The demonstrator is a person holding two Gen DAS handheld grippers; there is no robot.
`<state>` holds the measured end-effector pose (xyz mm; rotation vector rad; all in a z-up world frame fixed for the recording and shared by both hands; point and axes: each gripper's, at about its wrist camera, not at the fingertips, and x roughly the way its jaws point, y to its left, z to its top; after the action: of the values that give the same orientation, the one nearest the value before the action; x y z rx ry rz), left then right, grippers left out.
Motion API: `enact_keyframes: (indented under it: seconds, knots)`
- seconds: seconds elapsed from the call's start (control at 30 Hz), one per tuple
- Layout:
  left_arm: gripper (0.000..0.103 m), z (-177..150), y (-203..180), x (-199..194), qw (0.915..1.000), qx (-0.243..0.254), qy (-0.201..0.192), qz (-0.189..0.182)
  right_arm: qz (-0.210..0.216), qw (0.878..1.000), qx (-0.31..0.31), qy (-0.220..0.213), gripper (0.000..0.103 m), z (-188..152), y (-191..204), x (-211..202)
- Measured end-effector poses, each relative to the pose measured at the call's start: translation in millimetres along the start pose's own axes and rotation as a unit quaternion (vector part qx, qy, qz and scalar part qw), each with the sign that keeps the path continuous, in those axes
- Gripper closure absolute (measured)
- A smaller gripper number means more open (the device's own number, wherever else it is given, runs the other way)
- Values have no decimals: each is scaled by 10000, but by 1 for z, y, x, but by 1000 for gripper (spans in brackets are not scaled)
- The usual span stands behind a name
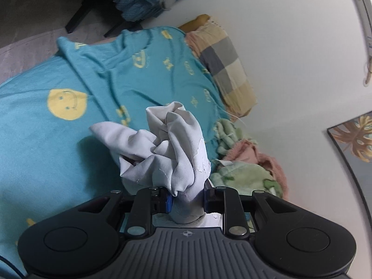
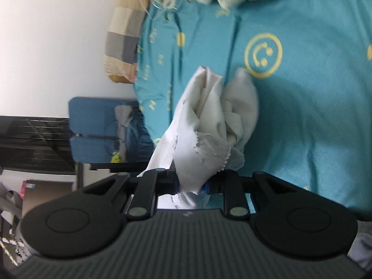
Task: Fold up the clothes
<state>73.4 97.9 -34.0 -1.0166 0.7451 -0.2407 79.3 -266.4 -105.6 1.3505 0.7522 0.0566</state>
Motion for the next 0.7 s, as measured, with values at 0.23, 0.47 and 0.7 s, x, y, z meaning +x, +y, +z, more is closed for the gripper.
enact_keyframes:
  seconds: [0.23,0.47,0.7]
  knots:
    - [79,1,-131,52,9979,245,355,-483,416,9973,-223,-568,80,81,59,-56]
    - [79,-19,-297,159,9882,679,791,-1124,665,9835,-757,-1506,80,213,127,-125]
    - [78,-73,-414,253,9682,1233,1119,-1866,711,9508,-1615,-2546,80,304,158,-188]
